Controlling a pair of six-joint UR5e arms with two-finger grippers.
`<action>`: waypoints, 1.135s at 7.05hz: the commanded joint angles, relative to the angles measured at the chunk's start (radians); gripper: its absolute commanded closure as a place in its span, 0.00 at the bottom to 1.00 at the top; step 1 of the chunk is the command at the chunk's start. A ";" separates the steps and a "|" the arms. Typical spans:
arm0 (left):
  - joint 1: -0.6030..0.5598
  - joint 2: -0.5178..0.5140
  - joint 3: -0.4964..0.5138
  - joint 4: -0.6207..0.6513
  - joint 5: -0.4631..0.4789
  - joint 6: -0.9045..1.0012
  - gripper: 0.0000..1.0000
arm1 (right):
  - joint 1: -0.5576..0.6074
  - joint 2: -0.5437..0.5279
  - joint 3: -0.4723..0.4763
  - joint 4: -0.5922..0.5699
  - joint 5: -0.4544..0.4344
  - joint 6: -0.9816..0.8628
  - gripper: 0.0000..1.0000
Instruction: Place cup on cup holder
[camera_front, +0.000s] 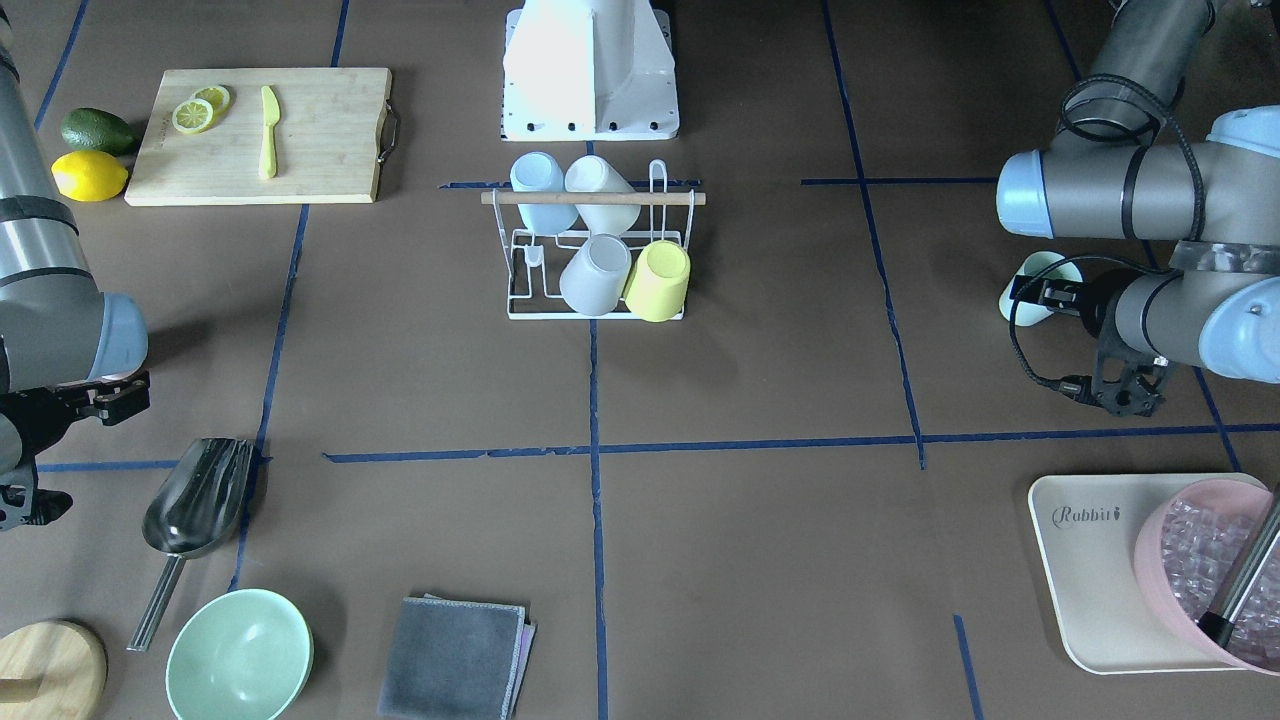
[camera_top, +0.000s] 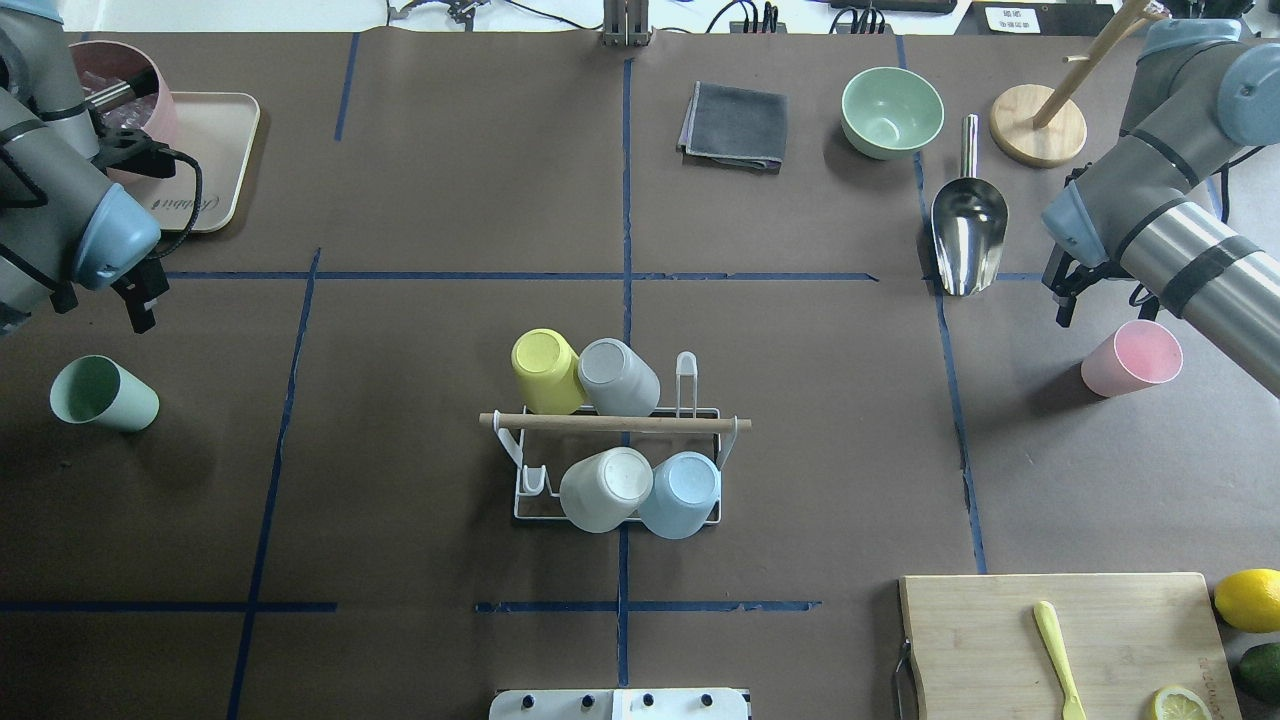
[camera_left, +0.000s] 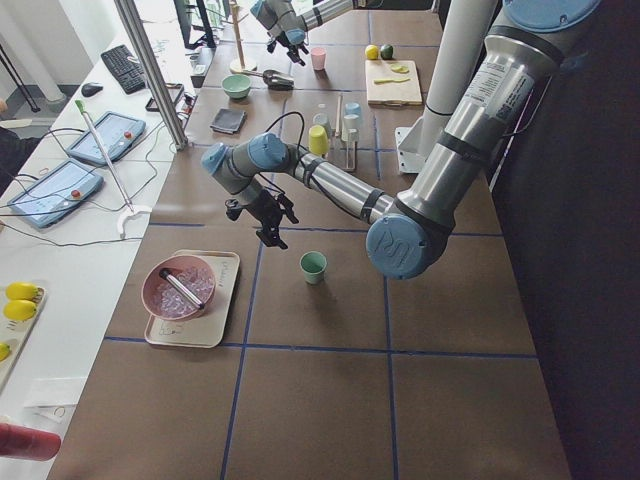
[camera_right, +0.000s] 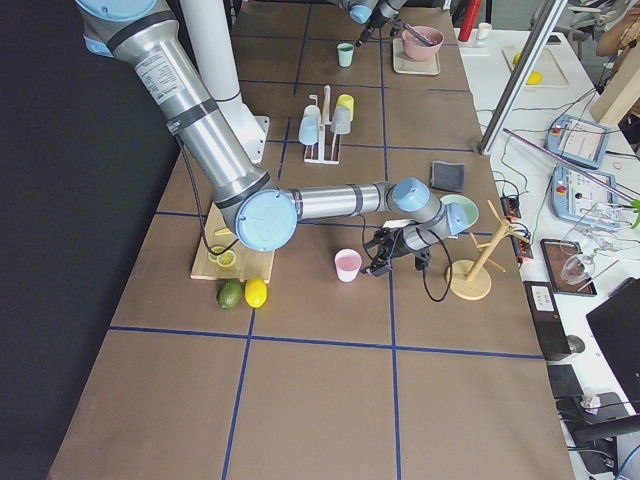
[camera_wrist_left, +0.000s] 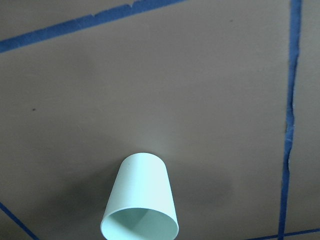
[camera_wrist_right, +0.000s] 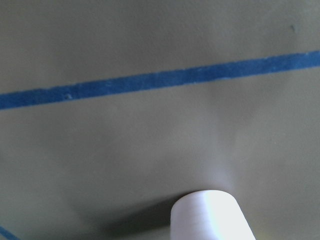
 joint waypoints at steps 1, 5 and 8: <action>0.013 -0.001 0.065 -0.010 0.004 0.020 0.00 | -0.023 -0.022 0.006 -0.030 -0.030 -0.091 0.00; 0.037 -0.023 0.174 -0.053 0.017 0.060 0.00 | -0.047 -0.056 0.001 -0.030 -0.037 -0.158 0.00; 0.071 -0.038 0.234 -0.054 0.016 0.072 0.00 | -0.051 -0.054 0.000 -0.030 -0.037 -0.159 0.00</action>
